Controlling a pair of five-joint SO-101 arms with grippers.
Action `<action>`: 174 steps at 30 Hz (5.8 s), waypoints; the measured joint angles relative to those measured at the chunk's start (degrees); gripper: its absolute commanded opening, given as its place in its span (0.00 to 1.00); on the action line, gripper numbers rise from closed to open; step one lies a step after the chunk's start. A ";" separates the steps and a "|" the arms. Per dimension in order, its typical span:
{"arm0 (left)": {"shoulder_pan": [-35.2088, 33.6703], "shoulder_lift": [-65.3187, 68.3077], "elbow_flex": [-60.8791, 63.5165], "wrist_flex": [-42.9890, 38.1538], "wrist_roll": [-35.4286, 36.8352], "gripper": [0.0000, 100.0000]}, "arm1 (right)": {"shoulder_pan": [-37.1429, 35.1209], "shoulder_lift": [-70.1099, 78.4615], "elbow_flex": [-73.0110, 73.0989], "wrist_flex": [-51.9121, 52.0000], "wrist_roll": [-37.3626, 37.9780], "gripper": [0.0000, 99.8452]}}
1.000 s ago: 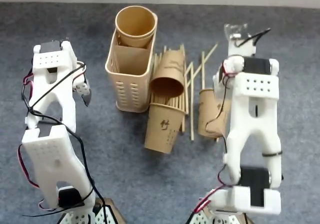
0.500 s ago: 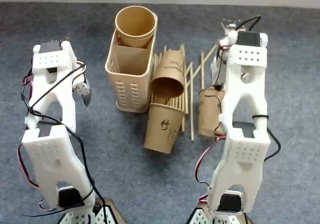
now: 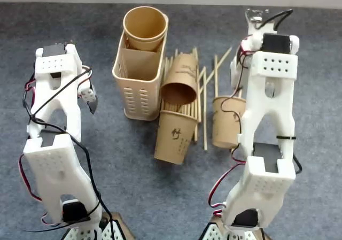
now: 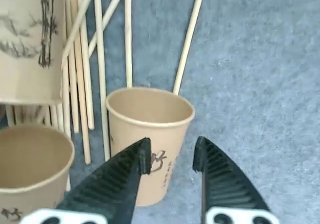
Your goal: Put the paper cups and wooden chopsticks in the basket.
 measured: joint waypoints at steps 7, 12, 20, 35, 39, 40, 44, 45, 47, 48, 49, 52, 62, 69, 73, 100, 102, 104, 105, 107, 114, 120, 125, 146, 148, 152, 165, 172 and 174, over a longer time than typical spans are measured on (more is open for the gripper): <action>0.00 0.00 0.00 0.00 0.00 0.14 | 0.00 8.26 -0.53 -1.76 -12.66 0.16; -0.62 0.00 0.00 0.00 0.00 0.14 | -0.09 14.95 -0.44 2.73 -16.09 0.16; -0.70 0.00 0.00 -0.97 0.09 0.14 | 2.02 6.33 9.05 3.25 -12.13 0.16; -1.05 0.00 0.09 -0.97 0.09 0.14 | 2.37 -38.07 48.97 2.37 9.32 0.00; -1.05 0.00 0.26 -0.97 0.09 0.14 | 2.37 -42.99 40.70 -0.88 7.56 0.01; -1.05 0.00 0.26 -0.97 0.09 0.14 | 2.46 -43.08 36.92 -1.41 6.07 0.01; -1.05 0.00 0.26 -0.97 0.09 0.14 | 2.37 -38.86 19.52 -1.32 0.97 0.01; -1.05 0.00 0.26 -0.97 0.09 0.14 | 2.20 -36.48 14.86 0.18 0.79 0.01; -1.05 0.00 0.26 -0.97 0.09 0.14 | 2.02 -31.30 7.38 2.81 1.58 0.01; -1.05 0.00 0.26 -0.97 0.09 0.14 | 2.55 -29.36 5.89 2.90 2.73 0.01; -1.05 0.00 0.44 -1.05 0.09 0.14 | 4.13 -28.48 6.07 2.99 3.87 0.02; -1.05 0.00 0.53 -1.05 0.09 0.14 | 9.05 -28.22 9.85 3.34 9.23 0.11; -1.05 0.00 0.53 -1.05 0.09 0.14 | 10.37 -42.29 41.76 3.34 25.76 0.17; -1.05 0.00 0.53 -1.05 0.09 0.14 | 10.55 -44.22 54.42 3.08 25.93 0.17; -1.05 0.00 0.53 -1.05 0.09 0.14 | 10.46 -44.22 60.31 -2.81 25.93 0.17; -1.05 0.00 0.53 -1.05 0.09 0.14 | -4.04 -43.25 19.43 -18.46 0.88 0.01; -1.05 0.00 0.53 -1.05 0.09 0.14 | -9.49 -39.74 11.60 -19.87 -1.67 0.01; -1.05 0.00 0.53 -1.05 0.09 0.14 | -14.24 -34.02 4.40 -20.40 -3.08 0.01; -1.05 0.00 0.53 -1.05 0.09 0.14 | -16.26 -30.42 0.79 -20.40 -3.34 0.01; -1.05 0.00 0.53 -1.05 0.09 0.14 | -19.87 -22.42 -5.89 -20.40 -3.69 0.01; -1.05 0.00 1.58 -1.05 0.09 0.14 | -22.42 2.29 -29.71 -15.74 -4.04 0.01; -1.05 0.00 1.58 -1.05 0.09 0.14 | -22.42 7.38 -36.84 -14.15 -4.04 0.01; -1.05 0.00 1.58 -1.05 0.09 0.14 | -22.42 10.81 -37.19 -11.78 -4.04 0.01; -1.05 0.00 5.01 -4.22 0.09 0.14 | -25.93 14.51 -43.60 -20.57 -4.22 0.12; -1.05 0.00 5.01 -4.22 0.09 0.14 | -25.93 14.51 -45.89 -20.84 -4.22 0.12; -1.05 0.00 5.10 -4.22 0.09 0.14 | -25.93 14.51 -47.65 -20.92 -4.22 0.12; -1.05 0.00 5.19 -4.31 0.09 0.14 | -25.93 14.51 -44.92 -35.60 -4.22 0.12; -1.05 0.00 5.19 -4.31 0.09 0.14 | -25.93 17.58 -44.92 -33.41 -4.22 0.12; -1.05 0.00 5.19 -4.31 0.09 0.14 | -25.93 18.02 -44.92 -29.98 -4.22 0.12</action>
